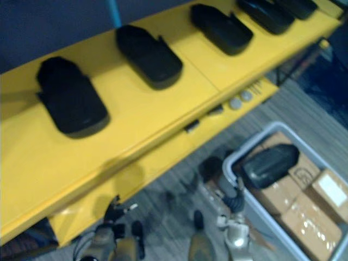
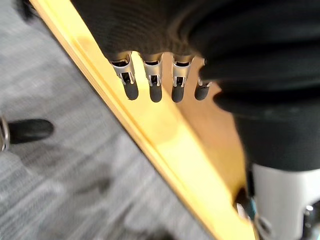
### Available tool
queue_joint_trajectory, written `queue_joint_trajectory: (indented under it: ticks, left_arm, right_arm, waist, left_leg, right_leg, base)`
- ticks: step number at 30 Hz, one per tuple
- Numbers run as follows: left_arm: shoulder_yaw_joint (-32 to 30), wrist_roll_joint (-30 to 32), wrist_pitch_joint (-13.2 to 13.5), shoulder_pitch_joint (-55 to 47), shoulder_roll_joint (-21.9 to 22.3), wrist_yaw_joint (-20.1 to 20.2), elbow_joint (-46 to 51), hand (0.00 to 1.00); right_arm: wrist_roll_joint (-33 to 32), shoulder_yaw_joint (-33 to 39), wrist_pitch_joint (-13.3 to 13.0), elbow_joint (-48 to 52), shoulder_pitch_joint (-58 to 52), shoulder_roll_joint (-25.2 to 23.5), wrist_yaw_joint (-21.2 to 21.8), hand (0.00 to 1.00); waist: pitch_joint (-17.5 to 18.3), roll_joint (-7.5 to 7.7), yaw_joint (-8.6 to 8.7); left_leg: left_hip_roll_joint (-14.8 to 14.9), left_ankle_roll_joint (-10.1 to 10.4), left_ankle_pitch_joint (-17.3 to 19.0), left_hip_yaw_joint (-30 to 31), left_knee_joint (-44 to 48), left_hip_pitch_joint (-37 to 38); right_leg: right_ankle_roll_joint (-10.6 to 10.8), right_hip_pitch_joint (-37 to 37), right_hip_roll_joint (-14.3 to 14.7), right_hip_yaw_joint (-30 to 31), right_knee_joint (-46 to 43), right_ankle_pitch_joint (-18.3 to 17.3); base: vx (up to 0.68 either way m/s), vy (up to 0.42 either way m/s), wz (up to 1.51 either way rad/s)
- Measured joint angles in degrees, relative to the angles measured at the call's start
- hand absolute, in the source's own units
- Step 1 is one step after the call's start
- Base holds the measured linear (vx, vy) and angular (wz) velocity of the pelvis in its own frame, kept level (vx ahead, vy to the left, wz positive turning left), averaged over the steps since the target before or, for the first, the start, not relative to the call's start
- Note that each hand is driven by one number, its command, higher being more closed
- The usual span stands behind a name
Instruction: Walk over and take plastic housings, then place them on the shelf
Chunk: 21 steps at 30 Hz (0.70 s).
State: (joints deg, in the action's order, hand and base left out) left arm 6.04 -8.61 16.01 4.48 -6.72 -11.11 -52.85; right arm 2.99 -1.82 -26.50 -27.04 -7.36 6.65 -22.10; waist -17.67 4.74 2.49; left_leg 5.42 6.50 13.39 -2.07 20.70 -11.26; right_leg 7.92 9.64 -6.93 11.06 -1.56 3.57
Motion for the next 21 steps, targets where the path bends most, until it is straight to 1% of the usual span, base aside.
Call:
queue_joint_trajectory:
  ticks: [3, 4, 5, 7, 8, 9, 10, 11, 12, 14, 16, 20, 21]
  left_arm:
    - [1.92, 0.02, -1.05, -0.68, 0.8, 0.04, 0.13, 0.0]
    - [1.91, 0.0, -1.85, -1.41, 0.86, 0.02, 0.01, 0.0]
    - [1.86, -0.01, -2.05, -1.95, 0.84, 0.01, -0.02, 0.0]
    - [1.3, -0.12, -2.46, -4.46, 1.02, 0.0, -0.44, 0.0]
    - [1.0, -0.09, -2.31, -4.6, 1.0, -0.02, -0.43, 0.0]
    - [0.17, -0.02, -2.38, -4.64, 1.03, -0.02, -1.26, 0.0]
    - [-0.61, 0.02, -2.38, -4.75, 1.09, -0.02, -1.81, 0.0]
    - [-1.95, 0.01, -2.38, -5.7, 1.28, -0.05, -2.49, 0.0]
    - [-4.23, -0.52, -2.3, -7.31, 1.72, -0.03, -2.48, 0.0]
    - [-6.21, -0.35, -2.21, -7.92, 2.43, 0.25, -2.58, 0.0]
    - [-8.18, -0.35, -1.98, -8.61, 2.89, 0.82, -2.46, 0.0]
    - [-11.7, 0.21, -1.95, -9.44, 3.73, 1.3, -2.47, 0.0]
    - [-12.75, 0.24, -2.01, -9.63, 4.1, 1.3, -2.46, 0.0]
  right_arm:
    - [0.06, -0.38, -1.04, 0.15, -0.58, -0.06, 1.12, 0.0]
    - [0.1, -0.98, -1.75, 0.15, -0.89, -0.12, 1.28, 0.0]
    - [0.14, -1.33, -2.2, 0.29, -0.96, -0.13, 1.31, 0.0]
    - [0.61, -2.66, -2.97, 1.62, -1.37, -0.25, 1.39, 0.0]
    - [0.83, -2.72, -3.16, 1.81, -1.46, -0.35, 1.39, 0.0]
    - [1.25, -2.85, -3.21, 1.91, -1.49, -0.39, 1.37, 0.0]
    - [1.26, -2.94, -3.21, 1.92, -1.39, -0.39, 1.36, 0.0]
    - [1.26, -3.53, -3.21, 1.96, -1.36, -0.42, 1.27, 0.0]
    - [1.26, -4.43, -3.18, 2.21, -1.5, -0.43, 0.98, 0.0]
    - [1.22, -4.84, -3.05, 3.42, -2.25, -0.47, 0.88, 0.0]
    - [1.28, -5.03, -3.0, 4.02, -2.6, -0.69, 0.63, 0.0]
    - [2.25, -5.27, -2.86, 4.76, -2.61, -1.41, -1.95, 0.0]
    - [2.26, -5.86, -2.35, 5.85, -2.79, -1.47, -2.59, 0.0]
  waist:
    - [-0.08, -0.3, 0.03]
    - [0.06, -0.51, -0.17]
    - [0.2, -0.63, -0.23]
    - [0.53, -1.62, -0.42]
    - [0.72, -1.95, -0.79]
    - [1.25, -2.82, -1.81]
    - [1.43, -3.16, -2.01]
    - [1.93, -3.81, -2.34]
    - [2.68, -4.2, -2.45]
    - [3.67, -4.97, -2.55]
    - [4.55, -4.92, -3.32]
    - [6.25, -4.06, -3.54]
    - [6.45, -3.76, -3.62]
  left_leg:
    - [1.35, 0.22, 2.32, -0.24, 3.34, 0.11]
    - [1.65, 0.01, 2.79, -0.17, 4.14, 0.19]
    - [1.7, 0.0, 2.9, -0.13, 4.31, 0.17]
    - [1.7, -0.02, 3.0, 0.21, 4.66, 0.23]
    - [1.7, -0.02, 2.99, 0.27, 4.65, 0.28]
    - [1.82, -0.02, 3.0, 0.24, 4.63, 0.49]
    - [1.84, -0.02, 2.99, 0.33, 4.57, 0.7]
    - [1.91, -0.01, 2.99, 0.6, 4.15, 1.45]
    - [1.97, 0.01, 2.97, 0.71, 3.66, 2.16]
    - [1.99, 0.02, 2.96, 1.54, 3.62, 2.37]
    - [2.16, 0.08, 2.93, 1.54, 3.63, 2.87]
    - [2.72, 0.11, 2.92, 0.75, 3.83, 3.51]
    - [3.07, 0.15, 2.95, -0.19, 3.8, 4.09]
  right_leg:
    - [0.12, -1.42, 1.18, 0.22, 0.43, 0.65]
    - [0.22, -1.92, 1.46, 0.12, 0.47, 0.72]
    - [0.24, -2.0, 1.5, 0.08, 0.44, 0.74]
    - [0.42, -2.7, 1.54, -0.24, 0.43, 0.85]
    - [0.5, -2.79, 1.54, -0.37, 0.43, 0.9]
    - [0.52, -2.98, 1.61, -0.51, 0.43, 0.91]
    - [0.53, -3.26, 1.61, -0.81, 0.44, 0.91]
    - [0.46, -4.01, 1.6, -1.74, 0.45, 0.86]
    - [0.25, -4.61, 1.65, -2.04, 0.46, 0.73]
    - [-0.02, -5.42, 1.66, -3.32, 0.48, 0.53]
    - [-0.03, -5.85, 1.79, -3.41, 0.42, 0.45]
    - [-0.01, -5.91, 2.12, -3.16, 0.01, 0.43]
    - [0.12, -5.91, 2.23, -2.95, -0.01, 0.54]
  base:
    - [0.0, 0.016, -0.24]
    - [0.02, 0.025, -0.04]
    - [0.03, 0.025, 0.04]
    - [0.04, 0.015, 0.11]
    - [0.04, 0.001, 0.07]
    - [0.03, -0.007, 0.04]
    - [0.04, -0.021, 0.07]
    - [0.05, -0.03, 0.1]
    - [0.04, -0.033, 0.12]
    - [0.02, -0.024, 0.17]
    - [0.0, -0.008, 0.06]
    - [-0.03, -0.008, -0.1]
    - [-0.04, -0.016, -0.38]
